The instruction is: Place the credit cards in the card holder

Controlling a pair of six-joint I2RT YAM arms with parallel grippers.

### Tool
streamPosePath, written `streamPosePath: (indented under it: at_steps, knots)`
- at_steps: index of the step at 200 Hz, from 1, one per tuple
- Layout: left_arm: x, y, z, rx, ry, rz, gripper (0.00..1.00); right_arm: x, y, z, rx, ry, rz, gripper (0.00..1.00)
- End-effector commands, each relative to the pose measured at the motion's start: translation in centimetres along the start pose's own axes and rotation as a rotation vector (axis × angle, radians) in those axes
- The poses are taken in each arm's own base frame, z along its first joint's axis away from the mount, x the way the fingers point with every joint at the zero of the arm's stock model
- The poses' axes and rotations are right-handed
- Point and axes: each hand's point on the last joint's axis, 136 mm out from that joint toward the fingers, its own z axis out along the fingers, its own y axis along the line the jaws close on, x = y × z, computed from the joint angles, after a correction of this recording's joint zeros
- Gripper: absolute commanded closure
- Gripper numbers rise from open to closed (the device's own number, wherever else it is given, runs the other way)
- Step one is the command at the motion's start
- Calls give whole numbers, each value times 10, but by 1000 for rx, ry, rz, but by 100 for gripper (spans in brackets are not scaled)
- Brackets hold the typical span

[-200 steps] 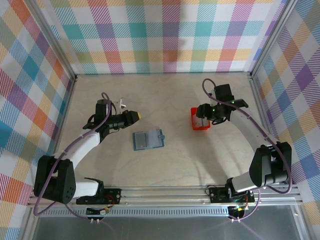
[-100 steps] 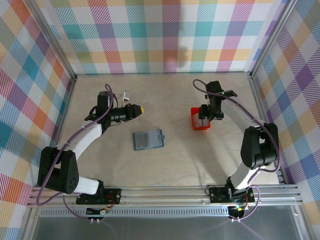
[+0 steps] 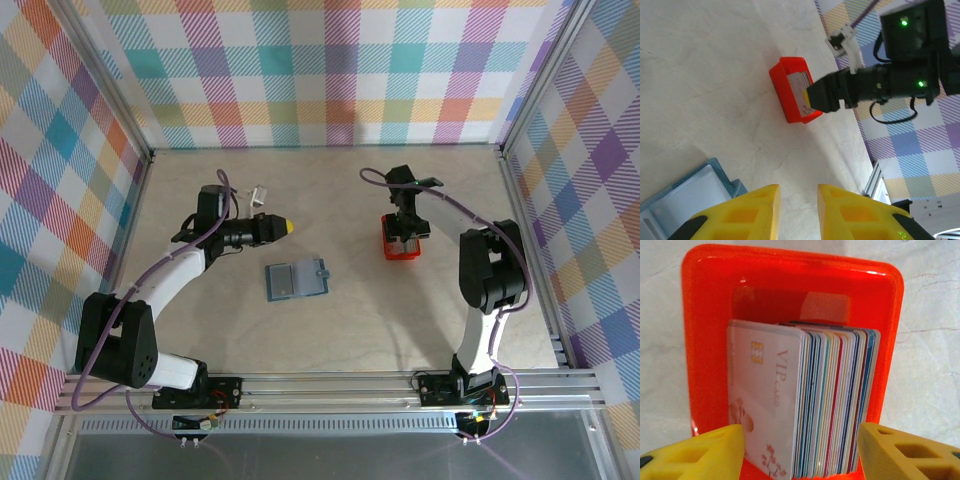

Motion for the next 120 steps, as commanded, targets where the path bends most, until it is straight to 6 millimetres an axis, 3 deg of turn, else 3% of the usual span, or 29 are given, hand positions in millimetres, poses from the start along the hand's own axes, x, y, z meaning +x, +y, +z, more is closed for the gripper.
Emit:
streamPosePath:
  at_steps: [1, 45, 86, 120]
  knots:
    - [13, -11, 6, 68, 53, 42, 72, -8, -2, -1, 40, -7, -41, 39]
    - [23, -19, 10, 78, 88, 77, 62, -8, -7, 11, 122, 9, -81, 39]
    - [26, -14, 11, 43, 102, 79, 40, -10, -9, 14, 165, 3, -101, 39]
    - [29, -10, 12, 28, 115, 78, 34, -14, -12, 11, 185, -20, -102, 49]
